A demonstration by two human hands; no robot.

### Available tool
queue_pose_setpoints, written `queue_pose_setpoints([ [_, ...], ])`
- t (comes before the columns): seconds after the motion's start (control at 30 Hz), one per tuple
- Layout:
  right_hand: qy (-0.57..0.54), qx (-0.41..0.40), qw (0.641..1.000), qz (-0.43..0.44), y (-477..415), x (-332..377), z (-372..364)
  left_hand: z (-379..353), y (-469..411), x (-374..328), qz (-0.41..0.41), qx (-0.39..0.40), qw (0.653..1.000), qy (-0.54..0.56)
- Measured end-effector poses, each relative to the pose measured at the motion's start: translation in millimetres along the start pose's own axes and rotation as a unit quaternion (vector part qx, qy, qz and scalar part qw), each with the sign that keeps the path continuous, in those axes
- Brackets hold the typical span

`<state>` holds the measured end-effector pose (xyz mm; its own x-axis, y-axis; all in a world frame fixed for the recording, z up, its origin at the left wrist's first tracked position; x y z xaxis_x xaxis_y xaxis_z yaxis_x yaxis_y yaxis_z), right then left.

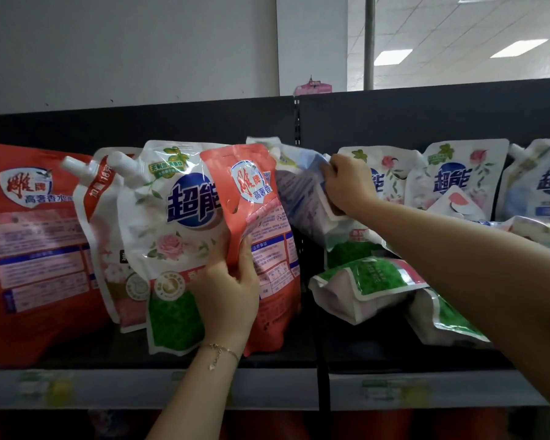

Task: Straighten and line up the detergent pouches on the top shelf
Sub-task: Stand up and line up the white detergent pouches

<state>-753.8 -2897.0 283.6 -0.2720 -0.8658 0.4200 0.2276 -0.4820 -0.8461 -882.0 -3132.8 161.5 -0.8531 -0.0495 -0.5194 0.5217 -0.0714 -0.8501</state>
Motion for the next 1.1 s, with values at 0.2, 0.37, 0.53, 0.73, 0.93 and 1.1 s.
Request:
queue_pose_setpoints([
  [0.2,-0.226,-0.073,0.961,-0.142,22,-17,-30,-4,1,10,0.046,0.012,0.999,0.014],
  [0.37,-0.056,0.278,0.951,-0.123,52,-22,-102,-4,1,17,0.069,0.01,0.997,0.025],
  [0.53,0.057,0.388,0.91,-0.136,55,-27,-102,-7,1,17,0.056,0.02,0.998,0.022],
  [0.73,-0.04,0.282,0.958,-0.039,26,37,-77,-10,0,17,0.062,0.034,0.997,0.022],
  [0.93,0.102,0.282,0.954,0.031,30,59,-97,-11,-2,12,0.04,0.047,0.998,-0.003],
  [1.1,0.017,0.253,0.966,-0.049,29,54,-84,-11,-4,-5,-0.013,0.039,0.997,-0.06],
])
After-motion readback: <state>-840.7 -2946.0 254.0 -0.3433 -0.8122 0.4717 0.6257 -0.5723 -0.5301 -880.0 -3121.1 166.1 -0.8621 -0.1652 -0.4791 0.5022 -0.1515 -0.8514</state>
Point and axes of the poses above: each hand's wrist, its own y-axis away from the middle knuckle, its own z-axis out of the back of the hand, x = y × z, the point moved 10 cm from there along -y, towards the middle knuckle, and after that the axes turned 13 degrees about -y, right-handed, at the moved point
